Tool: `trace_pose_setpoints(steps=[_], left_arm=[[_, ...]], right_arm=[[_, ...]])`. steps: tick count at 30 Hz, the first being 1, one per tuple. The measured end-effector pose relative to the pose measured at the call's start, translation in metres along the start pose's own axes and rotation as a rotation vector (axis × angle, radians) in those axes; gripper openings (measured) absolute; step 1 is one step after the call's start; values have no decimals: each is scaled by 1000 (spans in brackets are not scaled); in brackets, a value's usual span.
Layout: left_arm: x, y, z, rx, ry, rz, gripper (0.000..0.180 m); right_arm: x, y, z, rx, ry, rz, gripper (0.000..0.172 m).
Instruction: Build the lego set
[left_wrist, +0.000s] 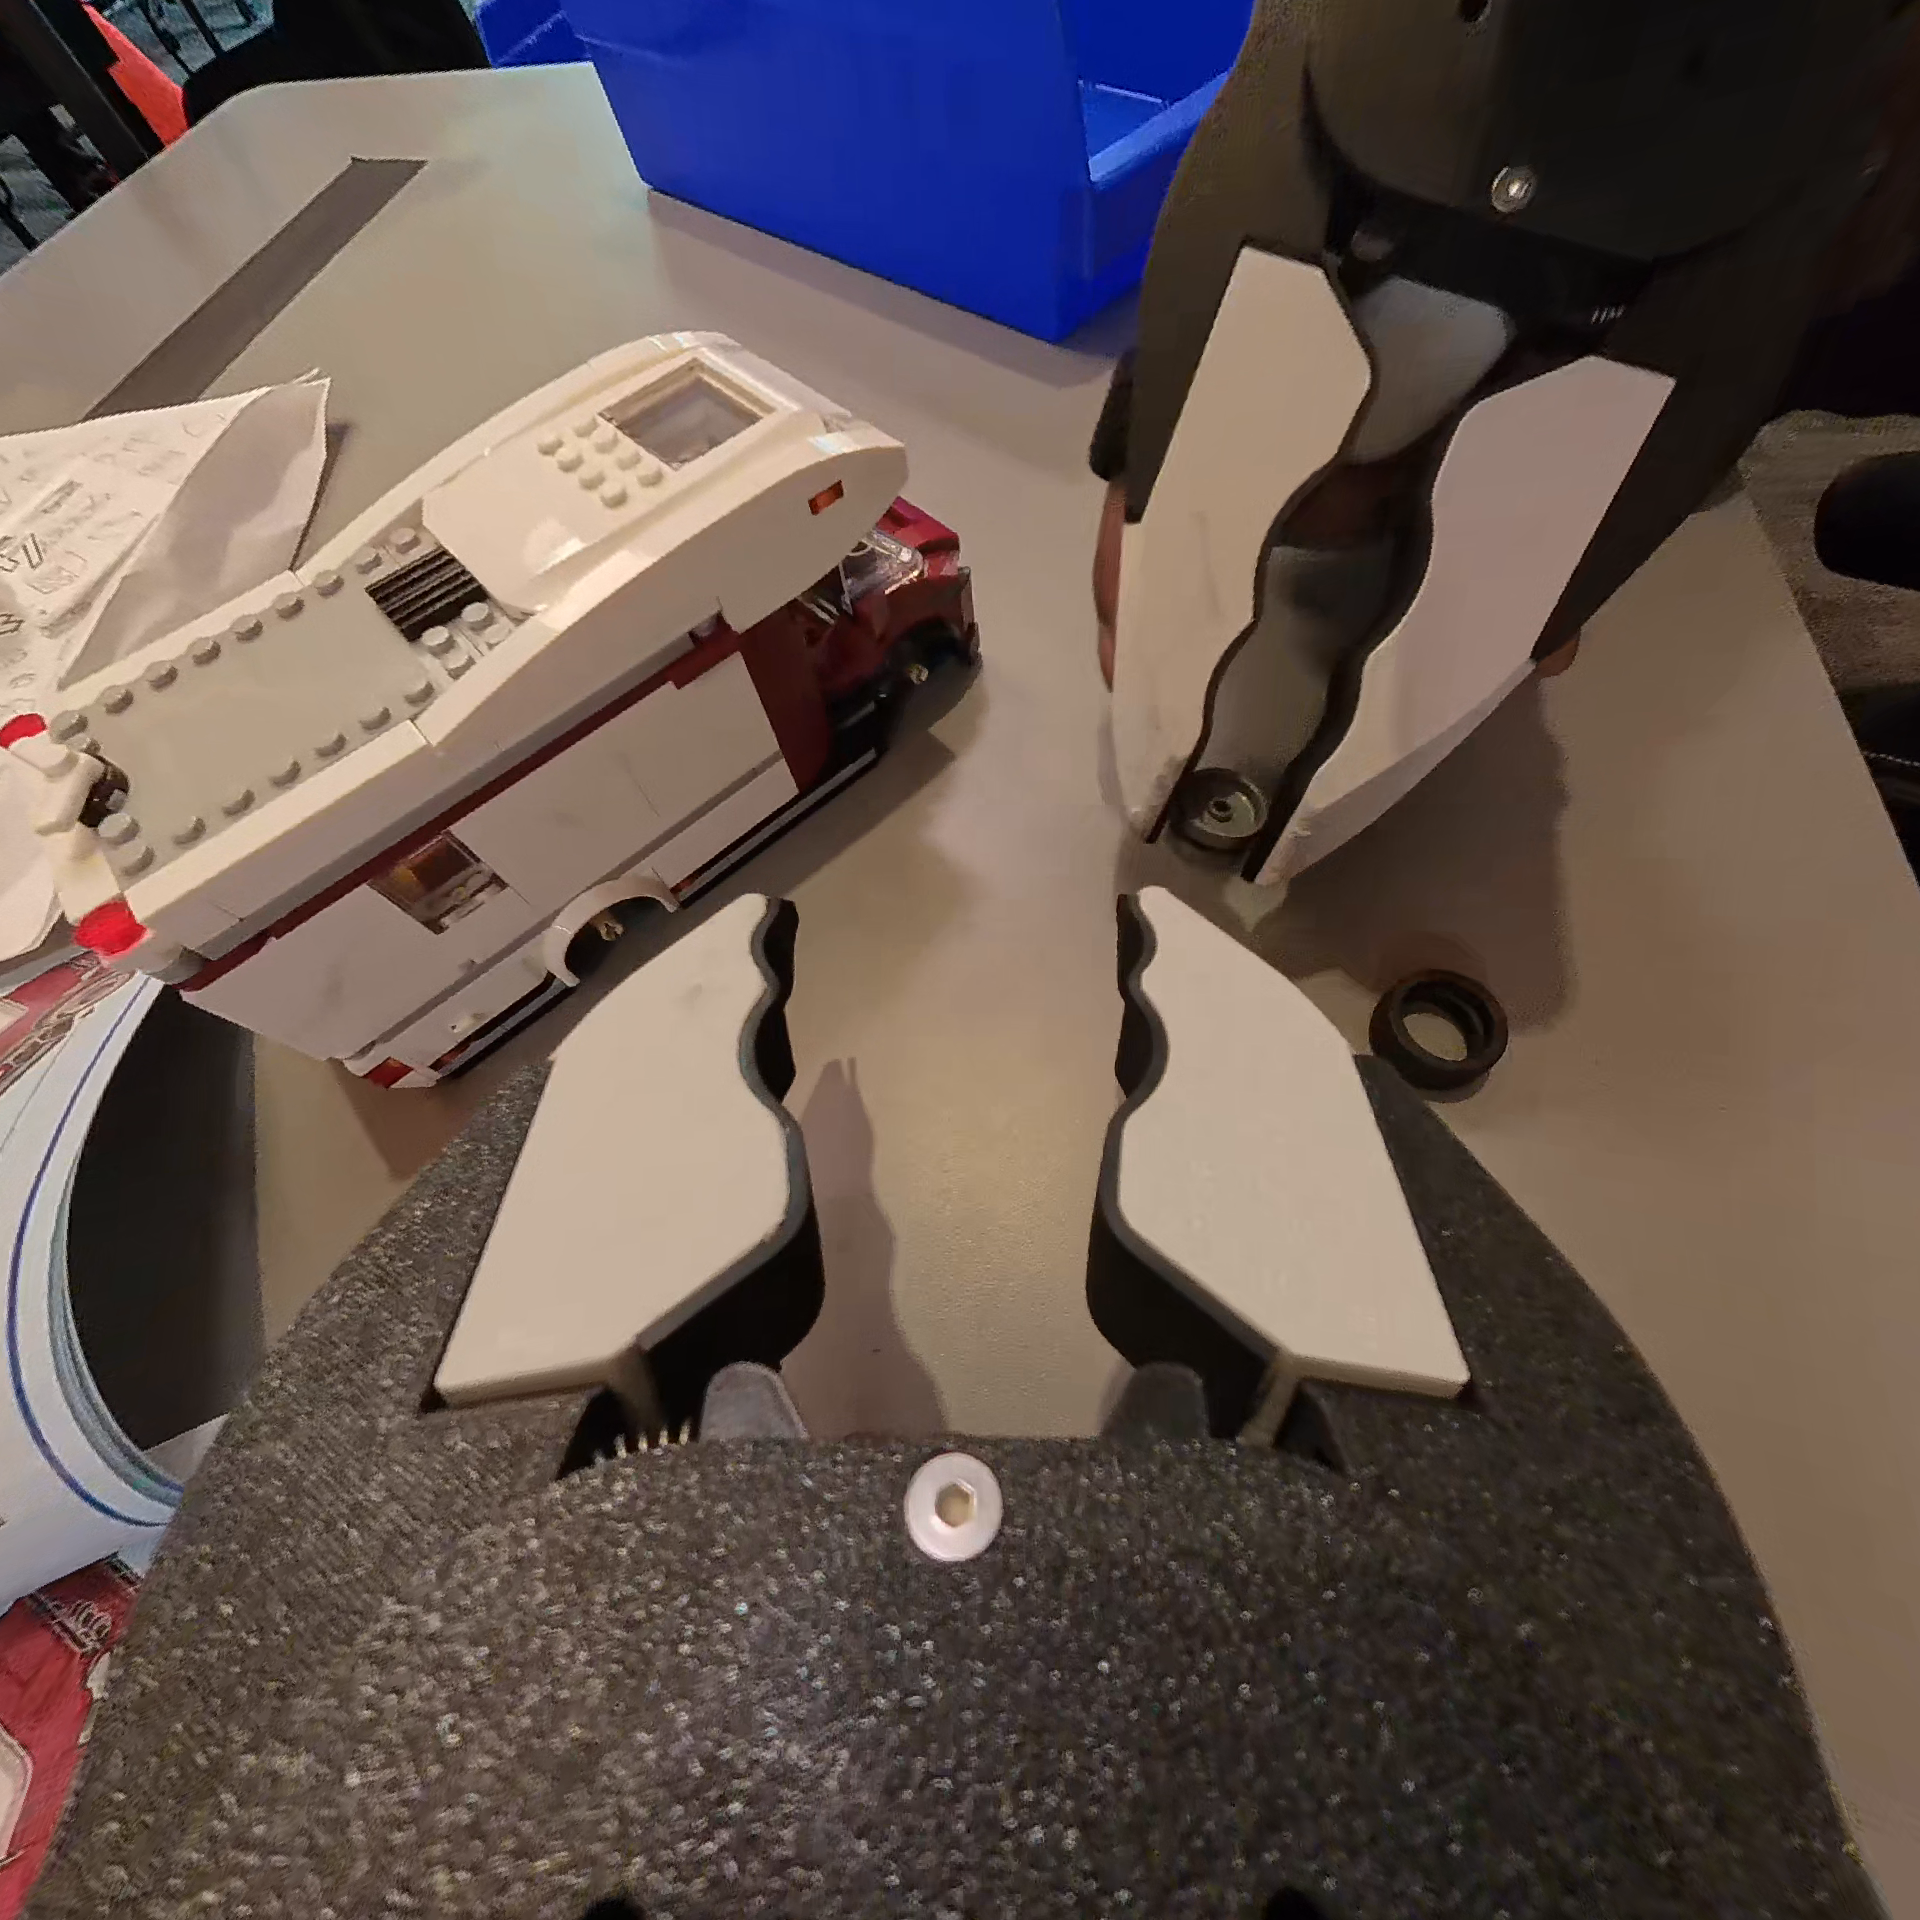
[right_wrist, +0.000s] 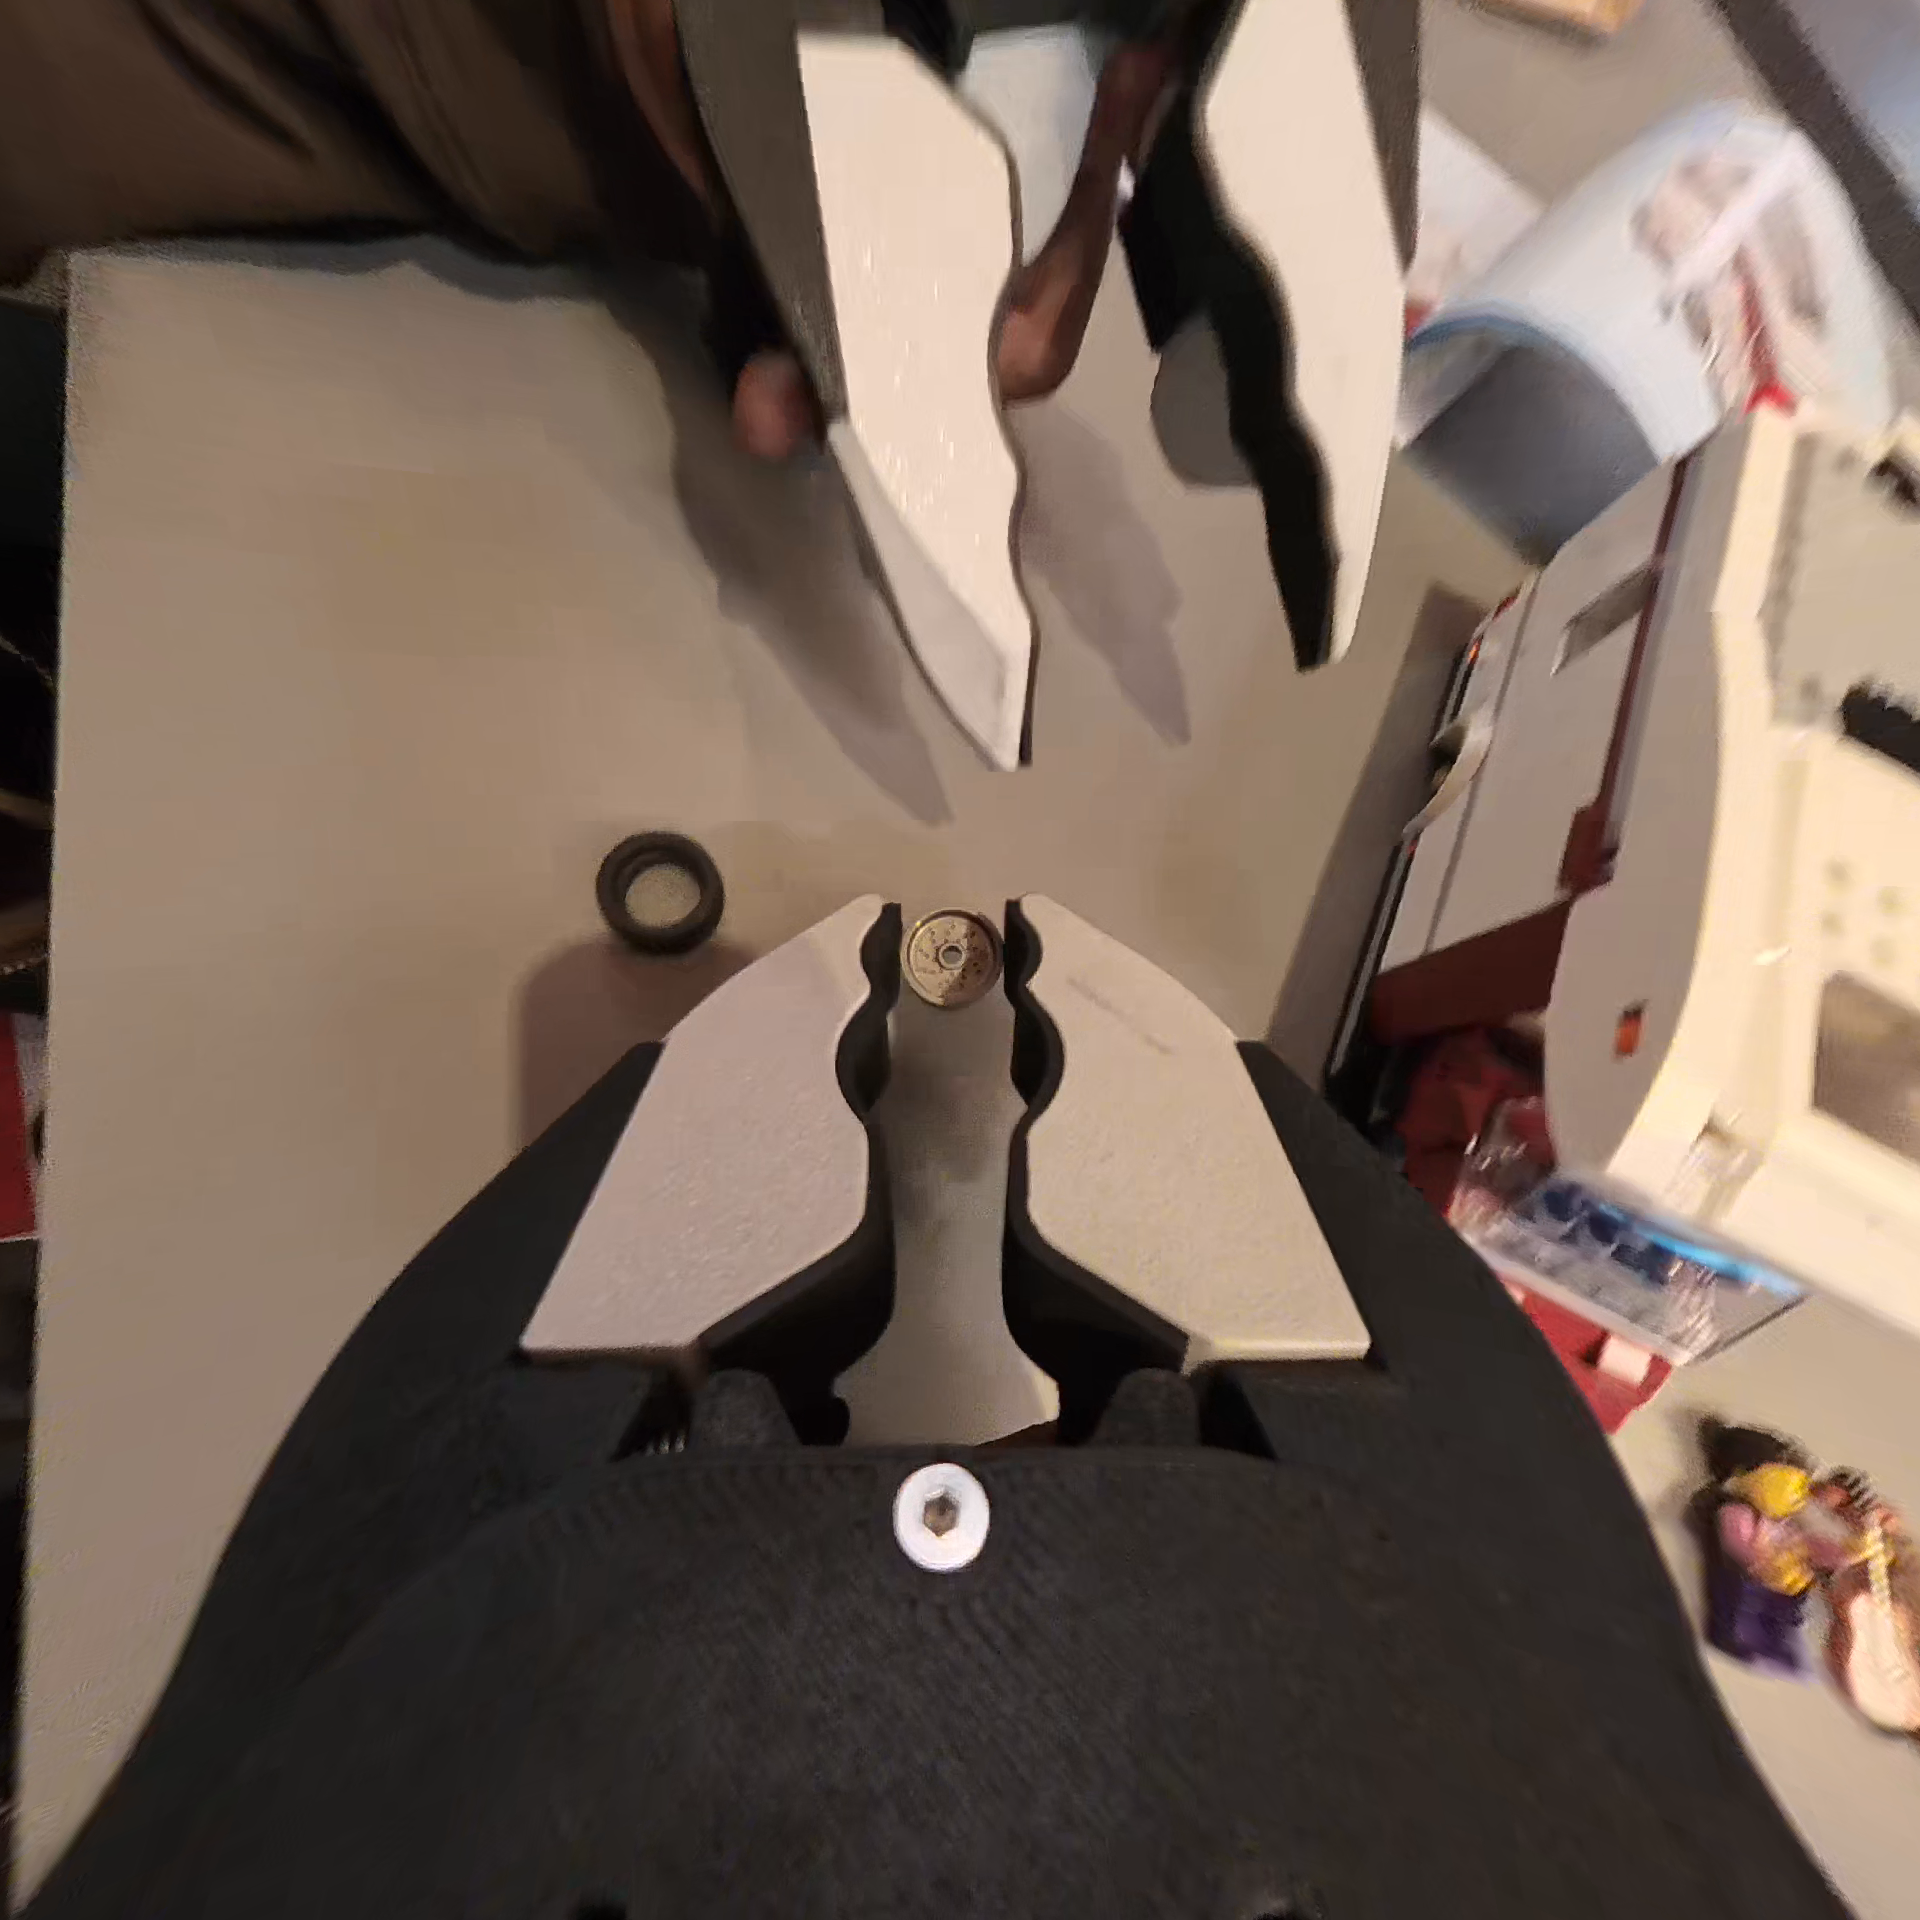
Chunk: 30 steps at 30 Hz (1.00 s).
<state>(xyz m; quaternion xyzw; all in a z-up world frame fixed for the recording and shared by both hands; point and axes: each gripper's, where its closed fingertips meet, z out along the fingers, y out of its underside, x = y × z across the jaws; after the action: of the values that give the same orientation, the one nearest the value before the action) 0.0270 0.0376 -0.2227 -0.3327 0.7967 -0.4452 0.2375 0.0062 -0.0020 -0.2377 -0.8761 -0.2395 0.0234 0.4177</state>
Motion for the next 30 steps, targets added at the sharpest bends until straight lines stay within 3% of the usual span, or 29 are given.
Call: trace_pose_setpoints(steps=[6,13,19,30], left_arm=[[-9,0,-5,15,-20,-69,59],[-24,6,-6,-7,-87,-155,63],[-23,-11,3,81,-89,-340,69],[-28,-9,0,105,-89,-457,68]], right_arm=[[10,-15,22,-21,5,-93,19],[16,0,40,-78,-38,34,19],[17,2,41,-74,-36,52,43],[10,4,42,-88,-146,81,53]])
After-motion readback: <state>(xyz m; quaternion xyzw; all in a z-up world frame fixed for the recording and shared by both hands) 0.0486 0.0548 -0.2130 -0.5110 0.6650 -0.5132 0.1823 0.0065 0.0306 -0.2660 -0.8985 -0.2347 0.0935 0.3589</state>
